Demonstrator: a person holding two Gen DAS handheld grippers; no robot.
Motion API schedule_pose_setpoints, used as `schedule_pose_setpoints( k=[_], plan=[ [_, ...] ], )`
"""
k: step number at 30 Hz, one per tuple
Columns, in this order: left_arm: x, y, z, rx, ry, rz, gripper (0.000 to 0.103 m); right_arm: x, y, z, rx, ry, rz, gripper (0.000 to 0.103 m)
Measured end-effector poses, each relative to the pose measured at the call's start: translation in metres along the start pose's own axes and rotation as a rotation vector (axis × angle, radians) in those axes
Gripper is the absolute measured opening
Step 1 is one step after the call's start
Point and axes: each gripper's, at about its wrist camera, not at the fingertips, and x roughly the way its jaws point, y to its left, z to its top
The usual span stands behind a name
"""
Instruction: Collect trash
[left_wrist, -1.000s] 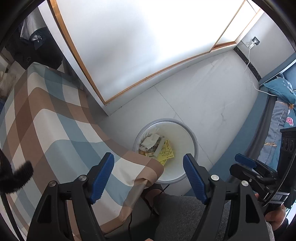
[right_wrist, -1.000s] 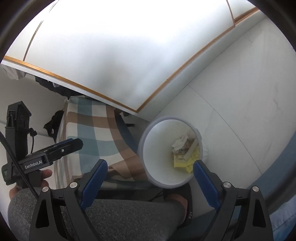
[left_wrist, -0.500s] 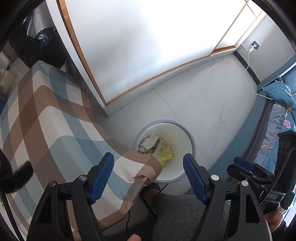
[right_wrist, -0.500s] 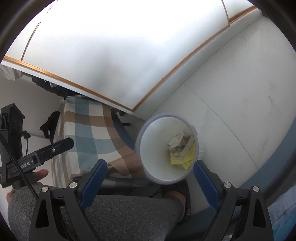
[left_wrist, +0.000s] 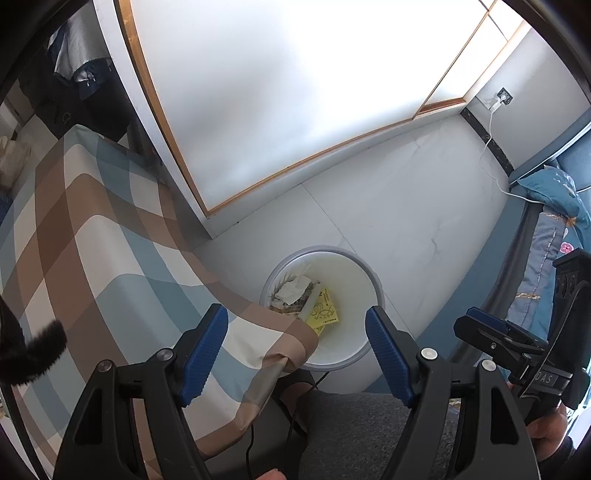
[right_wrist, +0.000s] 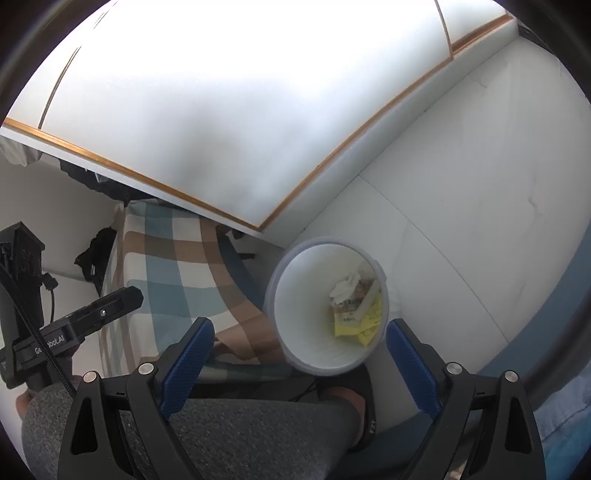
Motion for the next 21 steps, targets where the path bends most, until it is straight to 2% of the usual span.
schedule_pose_setpoints(
  k=[11,21],
  plan=[
    [0.0044,0.0009,-0.0002,-0.016,0.033,-0.024,0.074,-0.0006,0.0007,0.0005,-0.005,-0.003,0.0,0.095],
    [-0.0012,0.0009,-0.0005,-0.014,0.002,-0.043,0.074,-0.0028,0.0005,0.0022,-0.009,-0.014,-0.009,0.095]
  ],
)
